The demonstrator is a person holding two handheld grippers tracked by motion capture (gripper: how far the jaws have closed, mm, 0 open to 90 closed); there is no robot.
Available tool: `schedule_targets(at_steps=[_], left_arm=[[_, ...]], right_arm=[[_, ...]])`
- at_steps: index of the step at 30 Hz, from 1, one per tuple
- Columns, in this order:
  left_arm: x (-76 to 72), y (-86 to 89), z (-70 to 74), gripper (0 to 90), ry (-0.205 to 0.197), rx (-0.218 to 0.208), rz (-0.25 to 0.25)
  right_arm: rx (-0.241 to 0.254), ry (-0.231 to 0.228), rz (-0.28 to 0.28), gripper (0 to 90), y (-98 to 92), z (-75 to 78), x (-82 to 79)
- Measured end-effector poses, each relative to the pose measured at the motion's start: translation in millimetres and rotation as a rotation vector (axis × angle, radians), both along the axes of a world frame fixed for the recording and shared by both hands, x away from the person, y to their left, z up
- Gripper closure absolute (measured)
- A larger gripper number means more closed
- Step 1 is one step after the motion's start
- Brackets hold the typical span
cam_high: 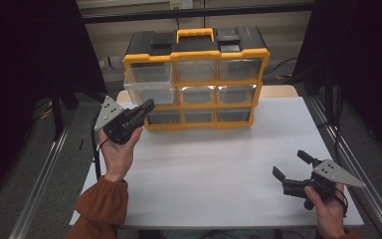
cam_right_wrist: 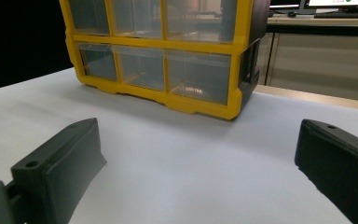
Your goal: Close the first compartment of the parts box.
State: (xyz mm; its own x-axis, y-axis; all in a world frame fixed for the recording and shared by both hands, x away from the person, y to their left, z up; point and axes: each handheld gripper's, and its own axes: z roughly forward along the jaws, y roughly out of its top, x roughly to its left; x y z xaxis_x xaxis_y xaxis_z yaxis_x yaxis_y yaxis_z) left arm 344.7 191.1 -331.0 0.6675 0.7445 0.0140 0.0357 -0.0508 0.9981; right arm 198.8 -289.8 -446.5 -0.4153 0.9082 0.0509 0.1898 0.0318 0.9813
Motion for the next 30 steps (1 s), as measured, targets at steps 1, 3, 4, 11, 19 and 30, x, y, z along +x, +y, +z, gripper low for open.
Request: schedule_targets(at_steps=[1, 3, 4, 11, 19, 30], left_arm=[[1.8, 1.3, -0.4, 90.0, -0.007, 0.011, 0.005], [3.2, 0.2, -3.4, 90.0, 0.001, 0.001, 0.016], [3.4, -1.2, -4.4, 90.0, -0.006, 0.012, 0.018], [9.4, -4.7, -7.3, 90.0, -0.007, 0.015, 0.029], [17.5, -4.7, -9.3, 90.0, 0.007, 0.015, 0.041], [21.2, -7.2, -9.0, 90.0, 0.004, 0.009, 0.05]], right_arm=[[-0.001, -0.001, 0.002, 0.5, -0.1, 0.0, -0.1], [-0.001, -0.002, -0.003, 0.5, 0.3, 0.2, -0.2], [-0.004, -0.003, -0.003, 0.5, 0.2, 0.3, -0.3], [-0.003, -0.004, 0.0, 0.5, 0.0, 0.1, -0.3], [-0.002, -0.001, 0.0, 0.5, 0.1, 0.1, -0.4], [0.001, -0.002, -0.003, 0.5, -0.3, 0.3, -0.4]])
